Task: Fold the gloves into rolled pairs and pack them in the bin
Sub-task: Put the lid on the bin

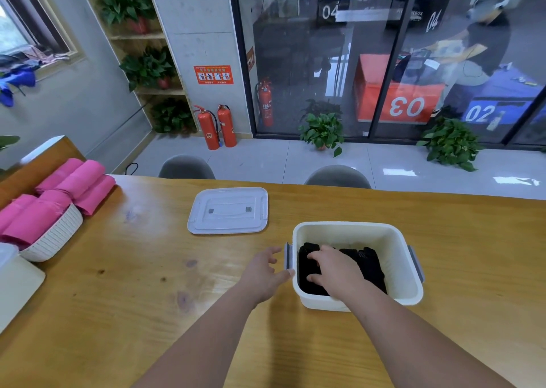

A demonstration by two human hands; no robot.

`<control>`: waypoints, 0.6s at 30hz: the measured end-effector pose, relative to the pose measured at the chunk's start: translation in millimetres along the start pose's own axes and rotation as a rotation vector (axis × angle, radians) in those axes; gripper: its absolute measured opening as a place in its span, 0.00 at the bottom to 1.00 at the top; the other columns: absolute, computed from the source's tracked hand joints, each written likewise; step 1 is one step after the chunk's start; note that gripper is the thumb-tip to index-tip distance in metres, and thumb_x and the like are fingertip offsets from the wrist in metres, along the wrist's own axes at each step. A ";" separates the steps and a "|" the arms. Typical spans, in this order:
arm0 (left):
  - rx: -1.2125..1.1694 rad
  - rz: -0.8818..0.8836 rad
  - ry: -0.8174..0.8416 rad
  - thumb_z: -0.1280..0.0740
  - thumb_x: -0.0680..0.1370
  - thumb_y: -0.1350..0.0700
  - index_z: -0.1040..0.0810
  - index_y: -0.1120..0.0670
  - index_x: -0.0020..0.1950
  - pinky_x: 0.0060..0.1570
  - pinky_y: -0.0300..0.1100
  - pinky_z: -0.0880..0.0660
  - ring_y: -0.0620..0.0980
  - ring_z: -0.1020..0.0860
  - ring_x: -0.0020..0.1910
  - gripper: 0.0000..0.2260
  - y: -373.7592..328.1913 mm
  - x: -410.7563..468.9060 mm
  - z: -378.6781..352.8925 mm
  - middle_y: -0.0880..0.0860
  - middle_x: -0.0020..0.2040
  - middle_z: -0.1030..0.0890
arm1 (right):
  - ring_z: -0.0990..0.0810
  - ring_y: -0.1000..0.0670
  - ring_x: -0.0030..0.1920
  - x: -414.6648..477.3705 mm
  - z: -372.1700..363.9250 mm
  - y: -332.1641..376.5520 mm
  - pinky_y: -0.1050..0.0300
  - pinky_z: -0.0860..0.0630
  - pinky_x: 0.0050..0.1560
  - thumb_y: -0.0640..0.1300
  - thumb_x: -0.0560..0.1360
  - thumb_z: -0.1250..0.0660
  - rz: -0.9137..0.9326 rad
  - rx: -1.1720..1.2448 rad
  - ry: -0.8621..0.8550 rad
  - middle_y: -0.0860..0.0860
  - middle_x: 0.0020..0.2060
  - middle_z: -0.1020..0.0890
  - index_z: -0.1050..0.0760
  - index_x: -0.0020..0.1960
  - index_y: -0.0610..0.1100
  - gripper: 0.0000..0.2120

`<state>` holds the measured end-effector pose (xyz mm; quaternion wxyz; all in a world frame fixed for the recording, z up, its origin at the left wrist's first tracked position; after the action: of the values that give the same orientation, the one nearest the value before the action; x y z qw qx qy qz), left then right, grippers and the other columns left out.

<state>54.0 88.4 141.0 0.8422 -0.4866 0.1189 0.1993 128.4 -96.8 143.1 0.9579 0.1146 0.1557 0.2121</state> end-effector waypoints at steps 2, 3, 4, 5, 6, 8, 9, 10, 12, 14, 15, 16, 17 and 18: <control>0.046 0.001 0.000 0.24 0.76 0.41 0.32 0.41 0.79 0.63 0.49 0.22 0.48 0.22 0.61 0.33 -0.9 -0.8 2.0 0.46 0.65 0.25 | 0.21 0.48 0.59 -3.2 3.4 0.3 0.50 0.22 0.53 0.59 0.80 0.29 0.010 -0.003 -0.003 0.55 0.62 0.26 0.30 0.77 0.57 0.27; 0.060 0.001 0.002 0.24 0.76 0.40 0.32 0.41 0.79 0.63 0.49 0.22 0.47 0.22 0.61 0.34 -1.1 -1.4 3.1 0.46 0.65 0.25 | 0.20 0.48 0.59 -4.7 5.7 0.0 0.50 0.22 0.53 0.59 0.80 0.29 0.014 0.002 -0.009 0.55 0.62 0.25 0.30 0.77 0.57 0.27; 0.069 0.001 0.003 0.24 0.76 0.40 0.32 0.41 0.79 0.62 0.48 0.22 0.47 0.22 0.61 0.34 -1.3 -2.2 4.0 0.46 0.65 0.25 | 0.20 0.49 0.59 -6.4 8.7 -0.8 0.50 0.21 0.54 0.59 0.80 0.29 0.017 0.014 -0.019 0.55 0.61 0.25 0.30 0.76 0.57 0.27; 0.077 0.002 0.002 0.25 0.76 0.39 0.32 0.41 0.80 0.61 0.47 0.23 0.47 0.22 0.61 0.34 -1.7 -3.4 5.2 0.46 0.65 0.25 | 0.20 0.49 0.59 -8.0 11.9 -2.0 0.50 0.21 0.55 0.59 0.80 0.29 0.018 0.031 -0.027 0.56 0.61 0.25 0.30 0.76 0.57 0.27; 0.083 0.003 -0.001 0.25 0.76 0.39 0.32 0.42 0.79 0.60 0.47 0.23 0.47 0.22 0.61 0.34 -2.2 -4.6 6.4 0.46 0.65 0.25 | 0.20 0.50 0.59 -9.7 15.0 -3.1 0.50 0.21 0.56 0.59 0.79 0.29 0.019 0.049 -0.035 0.56 0.60 0.24 0.29 0.76 0.57 0.27; 0.086 0.001 -0.011 0.25 0.77 0.39 0.32 0.42 0.79 0.59 0.46 0.23 0.48 0.22 0.61 0.33 -4.6 -7.8 9.5 0.46 0.64 0.25 | 0.20 0.51 0.60 -12.7 21.8 -5.5 0.50 0.21 0.58 0.59 0.79 0.29 0.025 0.082 -0.047 0.56 0.61 0.23 0.28 0.76 0.57 0.27; 0.088 0.001 -0.014 0.25 0.77 0.39 0.32 0.43 0.79 0.58 0.45 0.23 0.48 0.22 0.61 0.33 -5.7 -9.6 10.9 0.46 0.64 0.25 | 0.20 0.52 0.61 -14.0 25.1 -6.5 0.51 0.21 0.59 0.59 0.79 0.29 0.027 0.098 -0.049 0.56 0.62 0.23 0.28 0.76 0.57 0.27; 0.090 0.000 -0.019 0.26 0.77 0.39 0.32 0.43 0.79 0.58 0.45 0.23 0.48 0.21 0.61 0.32 -6.8 -11.5 12.2 0.46 0.64 0.25 | 0.21 0.52 0.62 -15.0 28.5 -7.2 0.52 0.21 0.60 0.60 0.79 0.29 0.030 0.115 -0.049 0.57 0.63 0.23 0.28 0.76 0.57 0.27; 0.102 -0.004 -0.033 0.26 0.78 0.39 0.31 0.43 0.79 0.58 0.46 0.22 0.47 0.21 0.60 0.32 -8.0 -14.9 15.8 0.46 0.64 0.25 | 0.21 0.54 0.62 -16.1 35.4 -7.7 0.54 0.23 0.60 0.60 0.79 0.29 0.029 0.154 -0.052 0.58 0.64 0.23 0.28 0.76 0.57 0.27; 0.121 -0.010 -0.052 0.27 0.78 0.38 0.31 0.43 0.79 0.59 0.47 0.21 0.47 0.22 0.61 0.31 -9.8 -19.1 20.5 0.46 0.65 0.25 | 0.22 0.54 0.60 -16.1 41.7 -6.6 0.55 0.23 0.60 0.60 0.80 0.30 0.018 0.210 -0.055 0.58 0.62 0.22 0.27 0.75 0.57 0.26; 0.126 -0.012 -0.063 0.28 0.78 0.38 0.31 0.43 0.79 0.58 0.46 0.21 0.47 0.22 0.61 0.31 -10.9 -21.4 23.3 0.47 0.65 0.25 | 0.22 0.54 0.60 -15.5 44.3 -5.8 0.55 0.23 0.60 0.61 0.80 0.30 0.010 0.242 -0.056 0.59 0.61 0.22 0.27 0.74 0.56 0.25; 0.127 -0.010 -0.072 0.28 0.79 0.37 0.31 0.43 0.79 0.56 0.45 0.22 0.48 0.23 0.61 0.31 -11.8 -23.4 26.1 0.47 0.66 0.25 | 0.22 0.54 0.60 -14.5 46.4 -4.8 0.54 0.23 0.61 0.61 0.80 0.30 0.003 0.276 -0.055 0.59 0.61 0.22 0.26 0.74 0.56 0.25; 0.125 -0.005 -0.084 0.28 0.79 0.37 0.31 0.43 0.79 0.55 0.44 0.23 0.48 0.23 0.61 0.30 -12.5 -25.6 29.3 0.47 0.66 0.24 | 0.22 0.53 0.60 -13.5 48.4 -3.1 0.53 0.23 0.62 0.61 0.80 0.30 -0.002 0.311 -0.052 0.59 0.60 0.21 0.26 0.73 0.55 0.24; 0.122 -0.002 -0.098 0.28 0.79 0.38 0.31 0.43 0.79 0.55 0.44 0.23 0.48 0.23 0.61 0.30 -12.4 -27.5 32.8 0.47 0.67 0.24 | 0.22 0.53 0.60 -11.7 49.7 -0.9 0.52 0.23 0.63 0.61 0.80 0.30 -0.002 0.342 -0.051 0.59 0.60 0.21 0.25 0.73 0.55 0.24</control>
<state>35.3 105.2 177.7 0.8752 -0.4244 0.0892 0.2145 135.9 -110.3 191.8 0.9283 0.2812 0.1654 0.1783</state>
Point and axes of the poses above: each hand's wrist, its own x-axis towards the middle knuckle, its own z-axis out of the back of the hand, y = z × x, the point moved 7 cm from there along x, towards the middle knuckle
